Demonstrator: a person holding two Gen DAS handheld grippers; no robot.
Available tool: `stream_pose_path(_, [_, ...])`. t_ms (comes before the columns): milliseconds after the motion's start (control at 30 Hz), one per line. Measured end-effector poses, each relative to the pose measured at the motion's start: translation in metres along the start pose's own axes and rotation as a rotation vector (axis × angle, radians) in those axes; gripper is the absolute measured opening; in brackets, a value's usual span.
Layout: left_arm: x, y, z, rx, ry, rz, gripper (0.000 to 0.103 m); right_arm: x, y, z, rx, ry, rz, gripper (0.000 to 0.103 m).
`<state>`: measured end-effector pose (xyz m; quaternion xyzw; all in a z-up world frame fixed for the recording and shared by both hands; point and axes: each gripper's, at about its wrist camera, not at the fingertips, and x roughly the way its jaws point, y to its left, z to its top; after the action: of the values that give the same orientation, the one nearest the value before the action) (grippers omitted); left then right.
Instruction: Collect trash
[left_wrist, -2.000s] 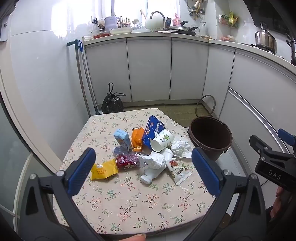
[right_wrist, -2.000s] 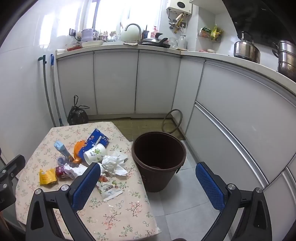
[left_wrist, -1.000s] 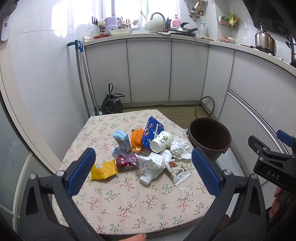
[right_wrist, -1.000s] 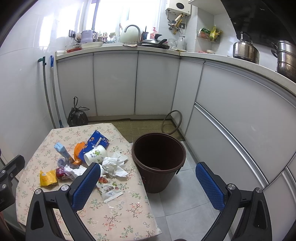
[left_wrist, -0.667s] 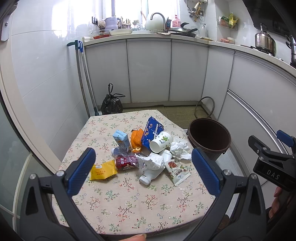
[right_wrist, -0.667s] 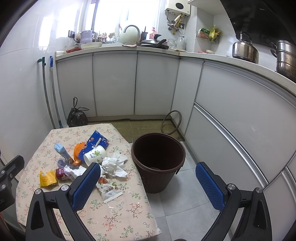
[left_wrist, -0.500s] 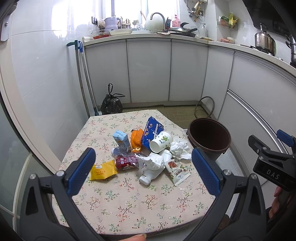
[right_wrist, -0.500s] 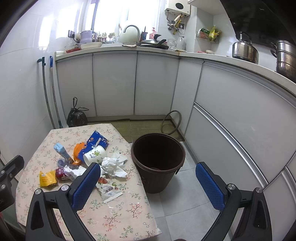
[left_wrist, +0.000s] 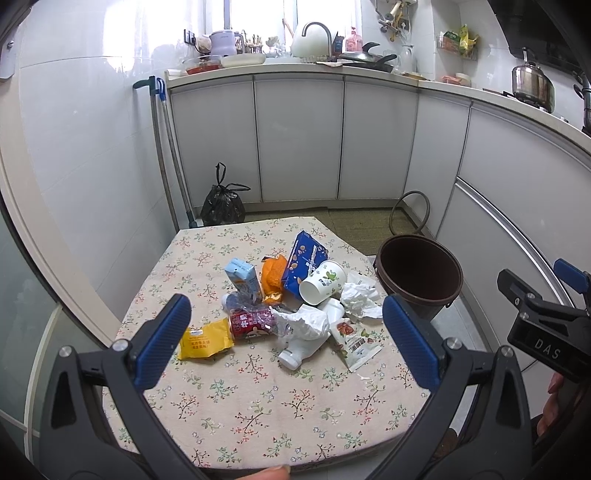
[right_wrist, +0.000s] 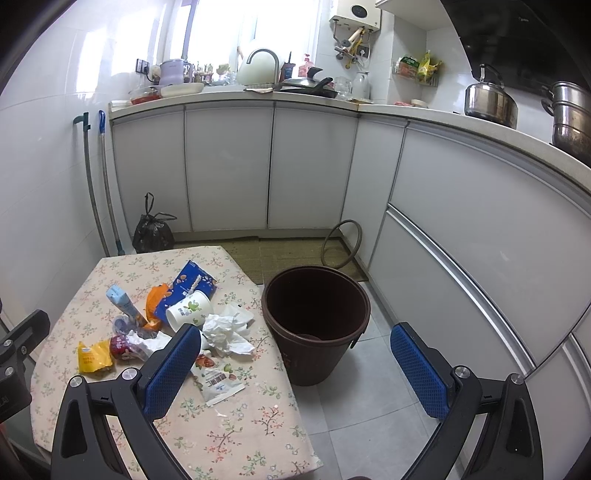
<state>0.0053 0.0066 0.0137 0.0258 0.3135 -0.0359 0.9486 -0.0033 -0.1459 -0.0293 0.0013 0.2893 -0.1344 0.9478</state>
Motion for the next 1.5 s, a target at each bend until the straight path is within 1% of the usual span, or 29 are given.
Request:
stream_pose_path(67, [0.005, 0.002, 0.003, 0.004, 0.007, 0.001, 0.103, 0.001, -0.001, 0.005, -0.011, 0.009, 0.006, 0.103])
stream_pose_path(133, [0.011, 0.008, 0.009, 0.002, 0.01, 0.005, 0.103, 0.005, -0.002, 0.009, -0.015, 0.018, 0.034, 0.103])
stream_pose_path(200, [0.021, 0.015, 0.017, -0.01, 0.017, 0.016, 0.103, 0.013, -0.003, 0.016, -0.014, 0.032, 0.08, 0.103])
stream_pose_path(267, [0.034, 0.025, 0.022, -0.031, 0.041, 0.005, 0.103, 0.022, -0.003, 0.023, -0.018, 0.041, 0.094, 0.103])
stream_pose_path(300, [0.043, 0.029, 0.024, -0.036, 0.061, -0.006, 0.103, 0.026, -0.001, 0.026, -0.018, 0.029, 0.099, 0.103])
stream_pose_path(367, [0.069, 0.037, 0.029, -0.029, 0.144, -0.042, 0.103, 0.041, 0.006, 0.036, -0.045, 0.029, 0.105, 0.103])
stream_pose_path(400, [0.08, 0.04, 0.029, -0.029, 0.177, -0.054, 0.103, 0.046, 0.007, 0.041, -0.038, 0.032, 0.123, 0.103])
stream_pose_path(433, [0.094, 0.045, 0.03, -0.036, 0.21, -0.062, 0.103, 0.055, 0.009, 0.046, -0.035, 0.057, 0.145, 0.103])
stream_pose_path(500, [0.121, 0.054, 0.028, -0.056, 0.262, -0.055, 0.103, 0.075, 0.012, 0.054, -0.025, 0.111, 0.19, 0.103])
stream_pose_path(567, [0.142, 0.059, 0.021, -0.083, 0.32, -0.094, 0.101, 0.098, 0.015, 0.056, -0.013, 0.178, 0.231, 0.103])
stream_pose_path(633, [0.165, 0.061, 0.01, -0.131, 0.409, -0.168, 0.095, 0.123, 0.02, 0.055, -0.005, 0.249, 0.261, 0.103])
stream_pose_path(667, [0.175, 0.06, 0.004, -0.141, 0.442, -0.198, 0.094, 0.137, 0.023, 0.052, -0.005, 0.279, 0.271, 0.103])
stream_pose_path(700, [0.185, 0.056, -0.002, -0.139, 0.476, -0.216, 0.089, 0.15, 0.027, 0.048, -0.005, 0.3, 0.277, 0.103])
stream_pose_path(733, [0.193, 0.052, -0.007, -0.124, 0.499, -0.223, 0.085, 0.159, 0.029, 0.044, -0.005, 0.331, 0.28, 0.103])
stream_pose_path(800, [0.205, 0.043, -0.013, -0.093, 0.535, -0.219, 0.081, 0.181, 0.033, 0.035, -0.011, 0.411, 0.281, 0.103])
stream_pose_path(867, [0.215, 0.037, -0.019, -0.09, 0.569, -0.226, 0.077, 0.197, 0.036, 0.03, 0.001, 0.471, 0.297, 0.103])
stream_pose_path(933, [0.225, 0.035, -0.025, -0.12, 0.612, -0.256, 0.071, 0.207, 0.039, 0.03, 0.009, 0.499, 0.292, 0.103])
stream_pose_path(1000, [0.234, 0.033, -0.03, -0.163, 0.656, -0.288, 0.068, 0.214, 0.041, 0.03, 0.007, 0.504, 0.283, 0.103])
stream_pose_path(1067, [0.244, 0.033, -0.035, -0.203, 0.683, -0.308, 0.061, 0.222, 0.042, 0.029, 0.001, 0.517, 0.269, 0.103])
stream_pose_path(1100, [0.249, 0.032, -0.037, -0.214, 0.695, -0.307, 0.054, 0.225, 0.042, 0.028, -0.002, 0.524, 0.26, 0.103])
stream_pose_path(1133, [0.254, 0.029, -0.039, -0.223, 0.706, -0.304, 0.05, 0.229, 0.043, 0.026, -0.008, 0.529, 0.247, 0.103])
stream_pose_path(1200, [0.26, 0.024, -0.042, -0.232, 0.713, -0.291, 0.048, 0.236, 0.045, 0.023, -0.024, 0.539, 0.224, 0.103])
stream_pose_path(1267, [0.267, 0.02, -0.044, -0.239, 0.721, -0.282, 0.038, 0.243, 0.047, 0.021, -0.034, 0.552, 0.207, 0.103])
stream_pose_path(1300, [0.27, 0.02, -0.045, -0.247, 0.725, -0.277, 0.028, 0.246, 0.047, 0.02, -0.035, 0.558, 0.202, 0.103])
stream_pose_path(1333, [0.273, 0.02, -0.047, -0.259, 0.726, -0.273, 0.021, 0.249, 0.047, 0.019, -0.035, 0.559, 0.201, 0.103])
stream_pose_path(1367, [0.275, 0.021, -0.047, -0.272, 0.726, -0.268, 0.017, 0.252, 0.047, 0.018, -0.035, 0.562, 0.198, 0.103])
stream_pose_path(1400, [0.276, 0.021, -0.048, -0.285, 0.722, -0.268, 0.007, 0.253, 0.048, 0.016, -0.037, 0.566, 0.195, 0.103])
stream_pose_path(1500, [0.27, 0.021, -0.042, -0.292, 0.688, -0.288, 0.007, 0.261, 0.049, 0.013, -0.033, 0.583, 0.191, 0.103])
